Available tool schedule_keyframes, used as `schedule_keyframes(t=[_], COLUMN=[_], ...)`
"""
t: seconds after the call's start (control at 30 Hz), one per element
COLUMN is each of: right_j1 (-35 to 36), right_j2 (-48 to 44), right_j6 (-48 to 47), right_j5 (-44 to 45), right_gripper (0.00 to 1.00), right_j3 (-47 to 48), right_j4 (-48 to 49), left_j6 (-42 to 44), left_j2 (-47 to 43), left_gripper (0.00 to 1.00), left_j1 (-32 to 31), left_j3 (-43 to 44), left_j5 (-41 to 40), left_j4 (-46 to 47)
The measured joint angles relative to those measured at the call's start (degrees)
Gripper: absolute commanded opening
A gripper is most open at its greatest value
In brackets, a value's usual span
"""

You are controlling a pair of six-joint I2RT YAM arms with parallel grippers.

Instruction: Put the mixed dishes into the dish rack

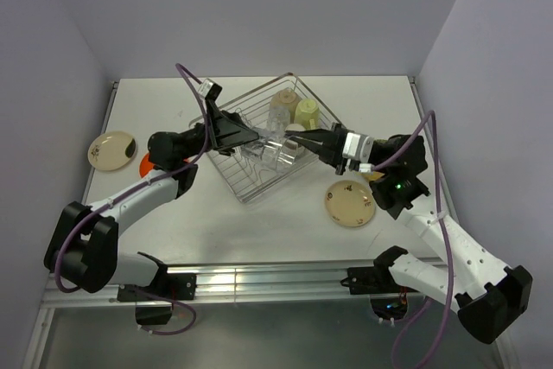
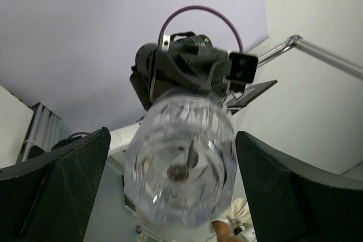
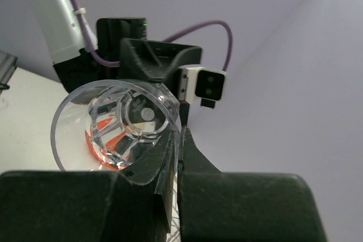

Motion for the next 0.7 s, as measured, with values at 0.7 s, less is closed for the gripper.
schedule_keyframes(t=[0.7], right_j1=[4.7], right_j2=[-1.7], right_j6=[-14.9], right_j5=[7.9], right_gripper=[0.00], right_j3=[-4.9], right_j4=[2.8], left_j6=[-1.9], left_j2=[0.5], left_gripper=[0.99], left_j1=[0.3], left_j3=[2.5], left_j5=[-1.4], left_j4=[0.3])
